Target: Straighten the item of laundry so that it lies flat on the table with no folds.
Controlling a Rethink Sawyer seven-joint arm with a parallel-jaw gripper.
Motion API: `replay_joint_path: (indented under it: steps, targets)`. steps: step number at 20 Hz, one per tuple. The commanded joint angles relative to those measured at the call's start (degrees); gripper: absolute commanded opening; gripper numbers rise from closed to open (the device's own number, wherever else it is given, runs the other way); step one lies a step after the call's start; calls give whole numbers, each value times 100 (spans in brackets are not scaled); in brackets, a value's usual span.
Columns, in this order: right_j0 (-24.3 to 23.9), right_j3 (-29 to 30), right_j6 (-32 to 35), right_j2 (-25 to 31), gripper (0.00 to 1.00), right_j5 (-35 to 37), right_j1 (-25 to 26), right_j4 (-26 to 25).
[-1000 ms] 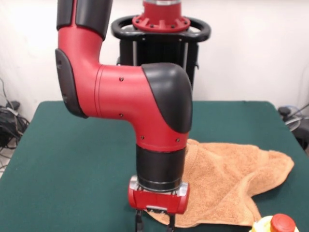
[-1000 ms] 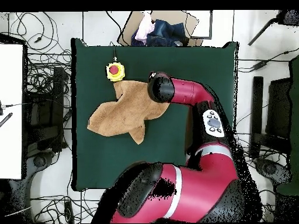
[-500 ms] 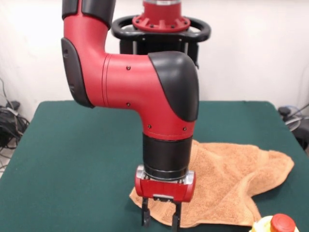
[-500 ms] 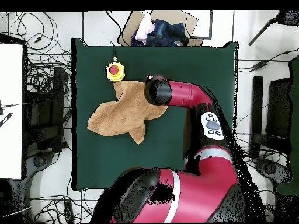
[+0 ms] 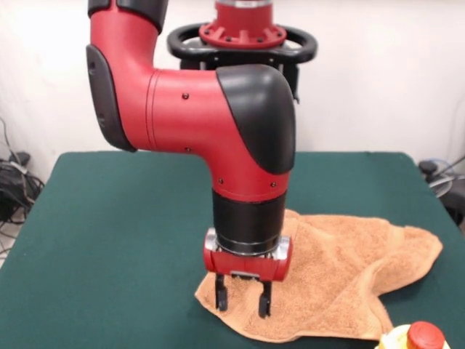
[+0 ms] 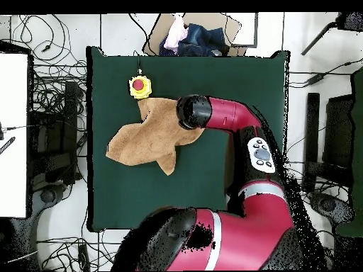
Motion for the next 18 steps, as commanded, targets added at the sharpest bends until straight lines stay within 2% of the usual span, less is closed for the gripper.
replay_joint_path:
  steps: [1, 8, 13, 18]
  targets:
    - [-152, 780, 411, 322, 100, 892, -234, 345]
    - [-279, 844, 363, 426, 100, 739, -192, 368]
    - [-159, 405, 268, 347, 100, 738, 29, 213]
    - [59, -77, 429, 130, 100, 413, 458, 17]
